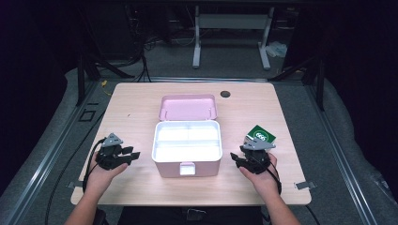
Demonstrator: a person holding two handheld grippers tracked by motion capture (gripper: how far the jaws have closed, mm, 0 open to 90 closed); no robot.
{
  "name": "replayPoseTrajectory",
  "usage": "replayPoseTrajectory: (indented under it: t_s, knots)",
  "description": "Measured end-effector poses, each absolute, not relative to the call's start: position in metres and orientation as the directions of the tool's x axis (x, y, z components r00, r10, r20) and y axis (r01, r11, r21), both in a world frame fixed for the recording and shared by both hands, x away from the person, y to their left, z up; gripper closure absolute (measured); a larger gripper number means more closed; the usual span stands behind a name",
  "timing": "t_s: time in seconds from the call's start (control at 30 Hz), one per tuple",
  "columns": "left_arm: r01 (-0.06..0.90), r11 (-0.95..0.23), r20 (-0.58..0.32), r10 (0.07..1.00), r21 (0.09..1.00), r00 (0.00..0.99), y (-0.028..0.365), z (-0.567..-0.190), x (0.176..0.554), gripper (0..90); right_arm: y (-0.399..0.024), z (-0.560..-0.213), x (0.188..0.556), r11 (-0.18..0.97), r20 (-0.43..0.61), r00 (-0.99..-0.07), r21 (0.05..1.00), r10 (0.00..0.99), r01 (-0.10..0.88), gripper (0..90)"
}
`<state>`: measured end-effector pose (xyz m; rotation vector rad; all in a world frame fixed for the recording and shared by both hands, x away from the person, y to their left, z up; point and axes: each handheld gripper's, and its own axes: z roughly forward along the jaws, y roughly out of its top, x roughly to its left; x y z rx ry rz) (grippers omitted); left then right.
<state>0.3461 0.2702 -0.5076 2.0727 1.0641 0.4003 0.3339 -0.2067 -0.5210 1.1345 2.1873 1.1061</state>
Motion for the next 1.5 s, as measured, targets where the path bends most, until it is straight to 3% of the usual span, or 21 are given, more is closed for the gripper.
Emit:
replayPoseTrajectory:
  t_s: [1.23,1.5]
  knots:
    - [0.486,-0.413,-0.02,0.745,0.77,0.666,0.251,-0.452,0.356,57.1,-0.207,-0.52,0.33,0.338,-0.021,-0.568,0.821,0.823,0.46,49.3]
    - [0.433,-0.497,0.029,0.682,0.752,0.731,0.228,-0.434,0.358,60.4,-0.207,-0.519,0.329,0.344,-0.025,-0.577,0.823,0.817,0.452,49.3]
